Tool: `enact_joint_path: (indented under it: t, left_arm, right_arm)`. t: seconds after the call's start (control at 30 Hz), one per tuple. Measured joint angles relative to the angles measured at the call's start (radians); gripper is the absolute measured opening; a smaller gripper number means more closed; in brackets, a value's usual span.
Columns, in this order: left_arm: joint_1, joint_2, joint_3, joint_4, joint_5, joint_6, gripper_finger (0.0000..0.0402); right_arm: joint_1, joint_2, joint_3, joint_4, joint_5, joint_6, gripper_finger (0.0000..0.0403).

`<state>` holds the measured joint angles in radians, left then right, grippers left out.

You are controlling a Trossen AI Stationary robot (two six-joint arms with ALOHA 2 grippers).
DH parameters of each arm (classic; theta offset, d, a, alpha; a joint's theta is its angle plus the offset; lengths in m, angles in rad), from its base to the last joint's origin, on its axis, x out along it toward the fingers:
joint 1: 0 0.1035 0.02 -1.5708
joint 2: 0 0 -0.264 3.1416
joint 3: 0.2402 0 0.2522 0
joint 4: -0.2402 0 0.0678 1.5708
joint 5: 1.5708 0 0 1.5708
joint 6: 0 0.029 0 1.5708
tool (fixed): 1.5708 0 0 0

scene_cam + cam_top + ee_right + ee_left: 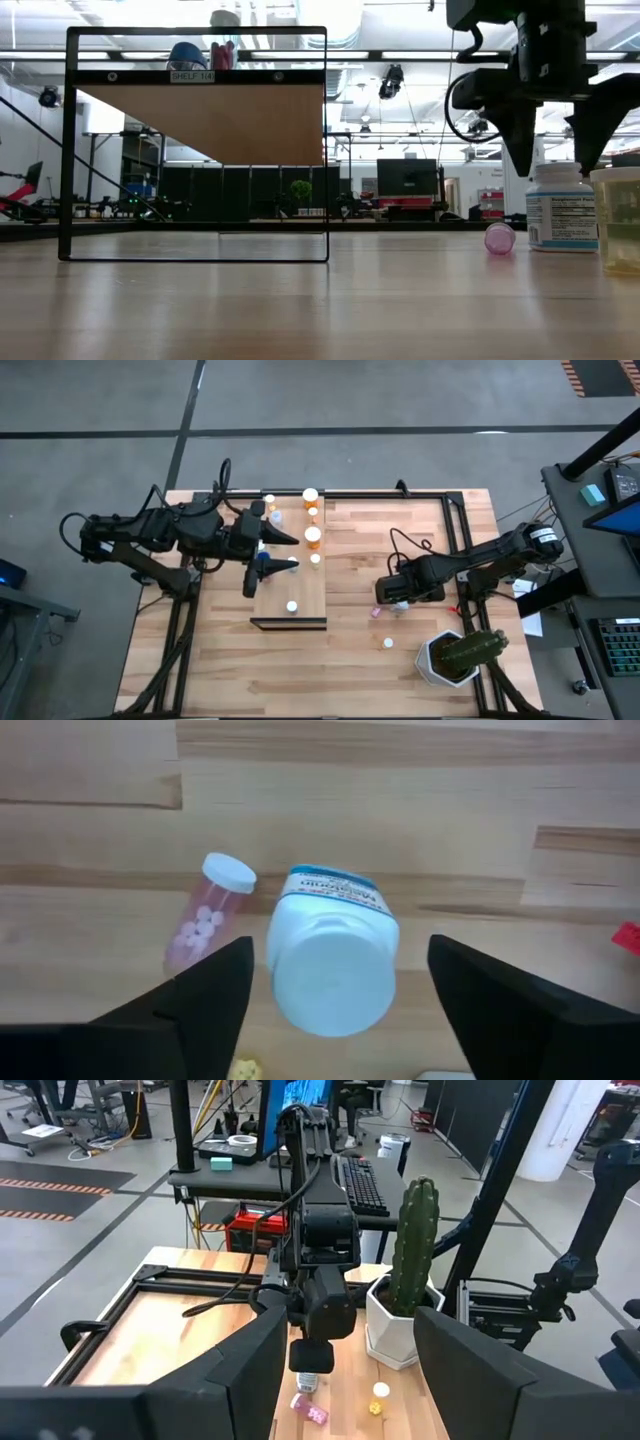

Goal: Pick and place medicine bottles onto shelf by color
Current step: Put the white and blue pill bottle on the shelf

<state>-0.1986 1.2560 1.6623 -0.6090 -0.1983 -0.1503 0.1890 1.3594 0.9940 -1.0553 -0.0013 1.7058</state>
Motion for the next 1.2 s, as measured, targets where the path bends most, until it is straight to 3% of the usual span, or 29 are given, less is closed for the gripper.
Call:
enact_joint_path:
  t: [0.47,0.67,0.83,0.93,1.2]
  left_arm:
    - [0.0,0.0,-0.001,0.0,-0.001,0.002,0.0203]
    - [0.0,-0.002,-0.002,-0.001,0.0,0.001,0.0203]
    - [-0.011,-0.017,-0.002,-0.008,0.001,-0.003,0.0203]
    - [-0.022,-0.03,-0.002,-0.008,0.003,-0.001,0.0203]
    - [-0.034,-0.068,-0.04,0.001,0.003,-0.015,0.0203]
  right_arm:
    - [0.0,0.003,-0.014,0.021,-0.026,-0.008,0.0161]
    - [0.0,0.003,0.041,-0.016,-0.025,-0.078,0.0167]
    - [0.0,0.004,0.179,-0.211,-0.005,-0.197,0.0173]
    - [-0.002,0.003,0.274,-0.291,0.028,-0.327,0.0172]
    - [-0.002,0.051,0.548,-0.294,0.028,-0.683,0.0171]
